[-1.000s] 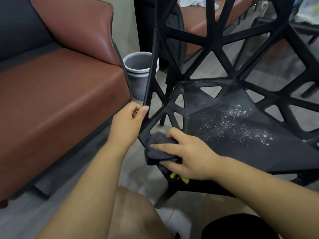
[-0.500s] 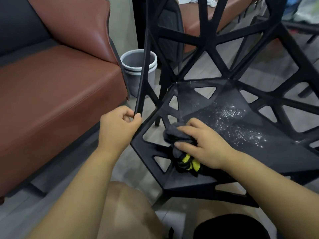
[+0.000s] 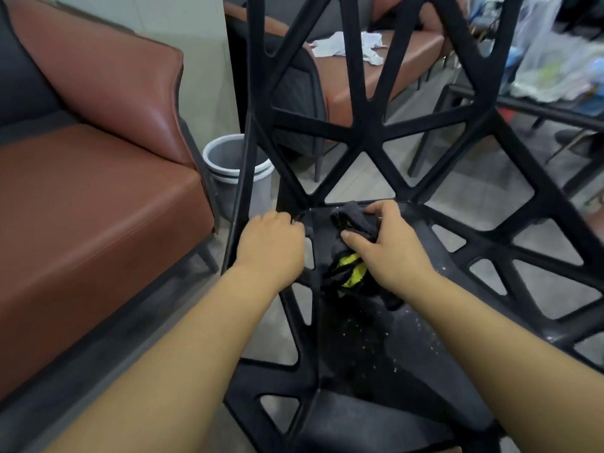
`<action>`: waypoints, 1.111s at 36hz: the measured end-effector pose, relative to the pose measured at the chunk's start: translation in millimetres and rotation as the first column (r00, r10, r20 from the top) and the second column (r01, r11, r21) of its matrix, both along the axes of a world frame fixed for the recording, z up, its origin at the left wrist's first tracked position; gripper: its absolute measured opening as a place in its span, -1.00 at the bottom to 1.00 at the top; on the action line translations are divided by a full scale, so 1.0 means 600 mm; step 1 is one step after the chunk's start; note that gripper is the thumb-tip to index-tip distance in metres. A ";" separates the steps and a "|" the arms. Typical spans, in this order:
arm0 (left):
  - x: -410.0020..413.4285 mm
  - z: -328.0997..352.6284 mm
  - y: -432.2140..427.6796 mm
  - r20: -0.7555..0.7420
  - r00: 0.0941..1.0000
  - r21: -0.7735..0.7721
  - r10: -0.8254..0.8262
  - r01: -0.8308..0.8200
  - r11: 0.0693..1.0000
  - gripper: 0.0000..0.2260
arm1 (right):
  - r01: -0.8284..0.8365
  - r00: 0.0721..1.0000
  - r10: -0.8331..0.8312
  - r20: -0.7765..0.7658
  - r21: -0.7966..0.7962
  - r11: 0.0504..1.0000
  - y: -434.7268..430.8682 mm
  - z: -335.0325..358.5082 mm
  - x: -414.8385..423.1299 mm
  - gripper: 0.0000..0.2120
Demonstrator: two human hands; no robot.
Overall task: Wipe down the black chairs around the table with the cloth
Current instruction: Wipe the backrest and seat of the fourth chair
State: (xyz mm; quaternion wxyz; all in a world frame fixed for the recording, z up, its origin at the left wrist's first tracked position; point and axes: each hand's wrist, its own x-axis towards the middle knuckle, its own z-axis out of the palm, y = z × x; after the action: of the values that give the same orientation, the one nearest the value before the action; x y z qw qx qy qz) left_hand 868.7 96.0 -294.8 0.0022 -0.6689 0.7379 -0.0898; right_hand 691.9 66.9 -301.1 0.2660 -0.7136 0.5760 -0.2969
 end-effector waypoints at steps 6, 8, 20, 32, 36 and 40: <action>-0.021 -0.015 -0.036 0.271 0.962 0.283 -0.015 -0.064 0.957 -0.80 | -0.002 0.967 -0.002 -0.254 -0.015 1.000 -0.085 -0.019 0.022 -0.71; -0.022 -0.017 -0.039 0.251 0.968 0.300 -0.010 -0.068 0.952 -0.79 | -0.009 0.951 0.004 -0.309 -0.016 1.000 -0.106 -0.027 0.037 -0.75; -0.017 -0.023 -0.041 0.229 0.971 0.280 -0.064 -0.003 0.960 -0.69 | -0.235 0.766 0.207 -0.609 0.034 0.971 -0.169 -0.074 0.100 -0.57; -0.014 -0.022 -0.037 0.209 0.974 0.257 -0.089 0.034 0.966 -0.68 | -0.253 0.733 0.412 -0.540 0.346 0.904 -0.204 -0.033 0.103 -0.64; -0.013 -0.025 -0.035 0.205 0.975 0.248 -0.083 0.030 0.968 -0.76 | -0.261 0.762 0.418 -0.496 0.356 0.898 -0.202 -0.019 0.112 -0.62; -0.011 -0.025 -0.034 0.170 0.983 0.242 -0.073 0.030 0.970 -0.86 | -0.283 0.754 0.433 -0.493 0.351 0.893 -0.178 -0.018 0.095 -0.73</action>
State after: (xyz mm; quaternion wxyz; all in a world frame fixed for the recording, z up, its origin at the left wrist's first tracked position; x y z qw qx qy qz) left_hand 861.9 75.6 -309.9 0.1461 -0.6335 0.7574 -0.0598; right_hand 749.0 -40.0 -312.0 0.2272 -0.8259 0.5126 0.0586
